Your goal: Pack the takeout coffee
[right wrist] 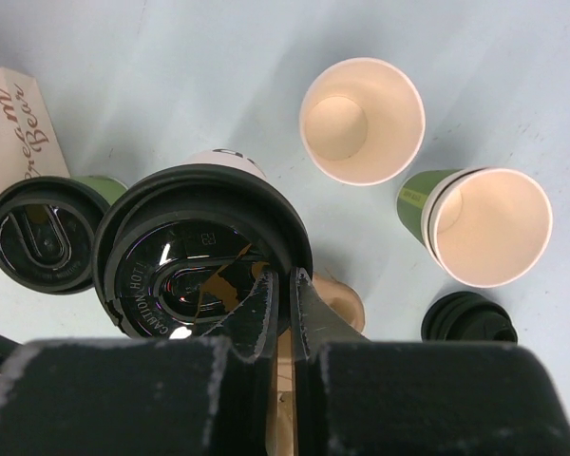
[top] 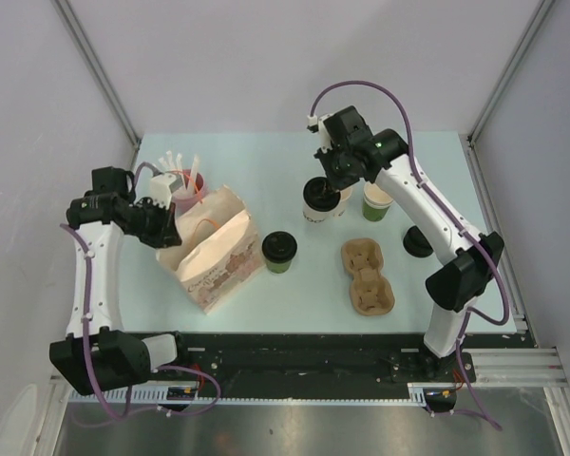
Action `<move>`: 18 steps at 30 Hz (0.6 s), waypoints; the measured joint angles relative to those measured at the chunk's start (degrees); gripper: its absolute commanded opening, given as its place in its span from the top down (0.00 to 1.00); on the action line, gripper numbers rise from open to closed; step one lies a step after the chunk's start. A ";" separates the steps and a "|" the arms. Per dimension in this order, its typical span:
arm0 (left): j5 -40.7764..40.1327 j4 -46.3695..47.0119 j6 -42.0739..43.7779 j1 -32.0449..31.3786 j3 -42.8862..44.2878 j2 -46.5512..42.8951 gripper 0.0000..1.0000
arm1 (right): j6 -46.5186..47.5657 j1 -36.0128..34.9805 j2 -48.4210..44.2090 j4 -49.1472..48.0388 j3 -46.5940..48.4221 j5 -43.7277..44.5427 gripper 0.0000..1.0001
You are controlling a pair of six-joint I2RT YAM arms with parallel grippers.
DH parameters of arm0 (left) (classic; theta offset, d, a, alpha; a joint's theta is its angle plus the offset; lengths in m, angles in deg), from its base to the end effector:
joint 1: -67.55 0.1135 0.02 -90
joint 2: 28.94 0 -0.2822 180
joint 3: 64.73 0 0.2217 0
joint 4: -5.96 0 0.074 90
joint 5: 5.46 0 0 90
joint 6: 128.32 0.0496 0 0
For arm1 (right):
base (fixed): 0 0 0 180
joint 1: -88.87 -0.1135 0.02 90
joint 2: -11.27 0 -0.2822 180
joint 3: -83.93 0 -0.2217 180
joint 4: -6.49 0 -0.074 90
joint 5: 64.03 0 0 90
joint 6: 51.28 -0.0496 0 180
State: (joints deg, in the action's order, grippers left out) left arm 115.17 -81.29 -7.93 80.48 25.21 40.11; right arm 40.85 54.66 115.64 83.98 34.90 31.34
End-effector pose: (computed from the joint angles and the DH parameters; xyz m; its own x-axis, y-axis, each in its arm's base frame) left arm 0.1743 0.0141 0.3492 -0.7668 0.2706 -0.5820 0.4574 0.8666 -0.1998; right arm 0.3054 0.2020 0.3904 -0.6223 -0.4678 -0.6277 -0.5344 0.8397 -0.0960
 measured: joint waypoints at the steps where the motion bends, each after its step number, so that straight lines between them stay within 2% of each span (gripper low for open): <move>1: -0.02 0.24 -0.26 -0.96 0.00 0.07 1.00 | 0.00 0.09 -0.24 0.13 0.00 0.09 1.00; 9: -0.96 1.22 -1.66 -2.82 0.07 0.76 0.99 | 0.00 0.33 -2.03 0.92 0.07 0.76 1.00; 14: -1.57 2.97 -3.19 -8.31 0.17 1.38 1.00 | 0.02 0.33 -2.19 1.40 0.79 1.20 1.00; 18: -1.97 3.52 -3.63 -9.64 0.20 1.42 0.99 | 0.09 0.33 -2.27 2.19 1.79 1.60 1.00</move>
State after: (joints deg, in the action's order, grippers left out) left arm 113.20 -77.77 -11.56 70.84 25.41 41.53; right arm 40.94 54.98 113.37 86.16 36.69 32.93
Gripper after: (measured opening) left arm 0.009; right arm 0.033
